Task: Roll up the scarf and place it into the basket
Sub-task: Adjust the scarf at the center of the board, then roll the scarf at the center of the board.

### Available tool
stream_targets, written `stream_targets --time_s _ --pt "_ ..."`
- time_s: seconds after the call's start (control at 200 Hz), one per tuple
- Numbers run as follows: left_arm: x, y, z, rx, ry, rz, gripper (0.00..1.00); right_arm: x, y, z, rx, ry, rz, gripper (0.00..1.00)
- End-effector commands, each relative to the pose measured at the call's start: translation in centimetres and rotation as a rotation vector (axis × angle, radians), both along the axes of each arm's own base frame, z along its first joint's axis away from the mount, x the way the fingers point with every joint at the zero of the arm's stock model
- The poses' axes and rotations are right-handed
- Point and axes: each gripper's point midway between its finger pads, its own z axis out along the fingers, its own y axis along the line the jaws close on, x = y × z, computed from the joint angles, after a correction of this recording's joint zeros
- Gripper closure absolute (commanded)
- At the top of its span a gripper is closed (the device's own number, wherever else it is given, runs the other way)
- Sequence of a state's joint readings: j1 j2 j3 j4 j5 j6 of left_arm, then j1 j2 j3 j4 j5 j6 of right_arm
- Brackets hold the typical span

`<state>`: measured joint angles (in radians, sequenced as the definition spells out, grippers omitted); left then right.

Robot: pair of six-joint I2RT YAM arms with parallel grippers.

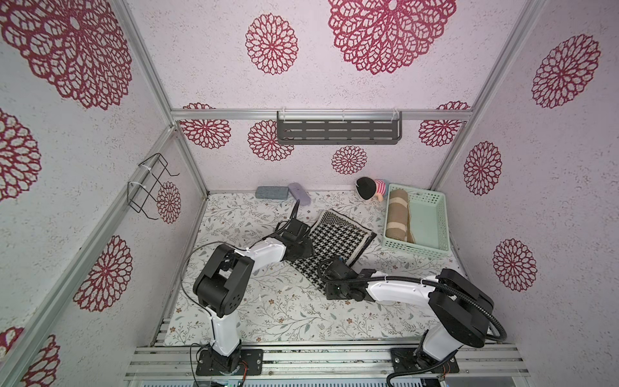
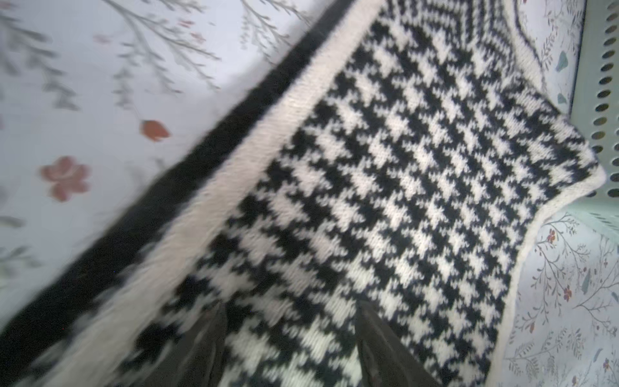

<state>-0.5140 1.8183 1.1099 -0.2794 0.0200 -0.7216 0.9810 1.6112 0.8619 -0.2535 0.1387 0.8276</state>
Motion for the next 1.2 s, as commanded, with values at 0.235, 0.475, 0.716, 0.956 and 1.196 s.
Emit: stream_targets --time_s 0.235,0.475,0.716,0.956,1.196 --pt "-3.2 8.1 6.6 -0.040 -0.105 0.319 0.03 1.9 0.8 4.4 -0.459 -0.337 0.320 0.40" --pt "-5.4 13.6 6.3 -0.044 -0.116 0.481 0.03 2.9 4.1 1.8 -0.673 -0.393 0.466 0.38" --pt "-5.9 14.4 5.8 -0.053 -0.121 0.506 0.03 4.8 4.3 -0.7 -0.709 -0.394 0.479 0.40" --pt "-5.6 14.0 5.5 -0.066 -0.110 0.495 0.03 5.7 6.0 0.1 -0.573 -0.377 0.474 0.89" --pt "-5.1 13.1 6.2 -0.085 -0.135 0.445 0.02 4.4 9.1 3.7 -0.156 -0.215 0.425 1.00"
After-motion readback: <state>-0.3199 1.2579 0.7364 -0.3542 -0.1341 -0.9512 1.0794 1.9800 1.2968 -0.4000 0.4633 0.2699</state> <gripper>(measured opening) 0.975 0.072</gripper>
